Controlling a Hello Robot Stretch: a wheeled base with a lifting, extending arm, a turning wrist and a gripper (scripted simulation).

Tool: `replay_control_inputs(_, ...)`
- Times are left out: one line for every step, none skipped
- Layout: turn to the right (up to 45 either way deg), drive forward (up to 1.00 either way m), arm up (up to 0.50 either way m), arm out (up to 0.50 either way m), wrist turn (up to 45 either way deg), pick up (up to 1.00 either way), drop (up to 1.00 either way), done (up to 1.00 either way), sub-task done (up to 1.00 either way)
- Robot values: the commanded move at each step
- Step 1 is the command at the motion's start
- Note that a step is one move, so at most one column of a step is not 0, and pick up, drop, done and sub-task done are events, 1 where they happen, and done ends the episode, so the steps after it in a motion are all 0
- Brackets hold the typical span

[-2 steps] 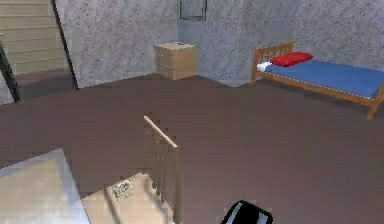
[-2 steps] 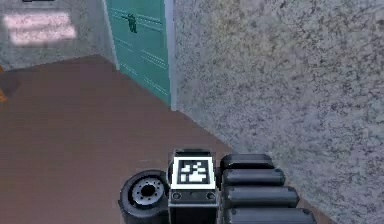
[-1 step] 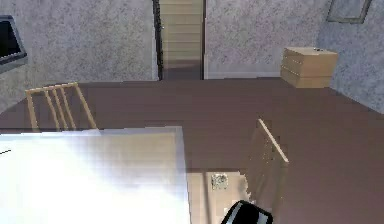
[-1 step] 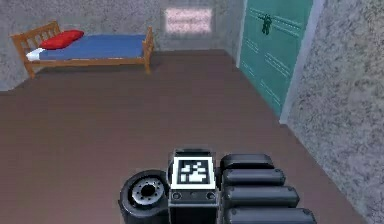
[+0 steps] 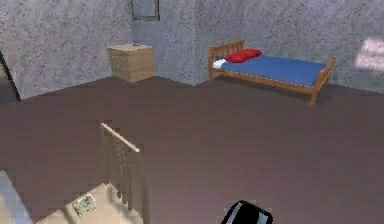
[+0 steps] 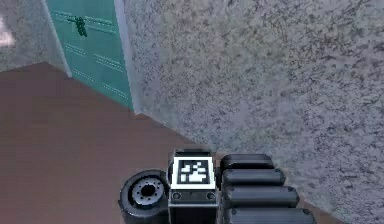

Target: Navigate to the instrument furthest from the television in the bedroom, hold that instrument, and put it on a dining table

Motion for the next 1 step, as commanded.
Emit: replay_control_inputs(45.0, 0.00, 0.00, 0.00, 0.0, 0.00, 0.00, 0.00, 0.00)
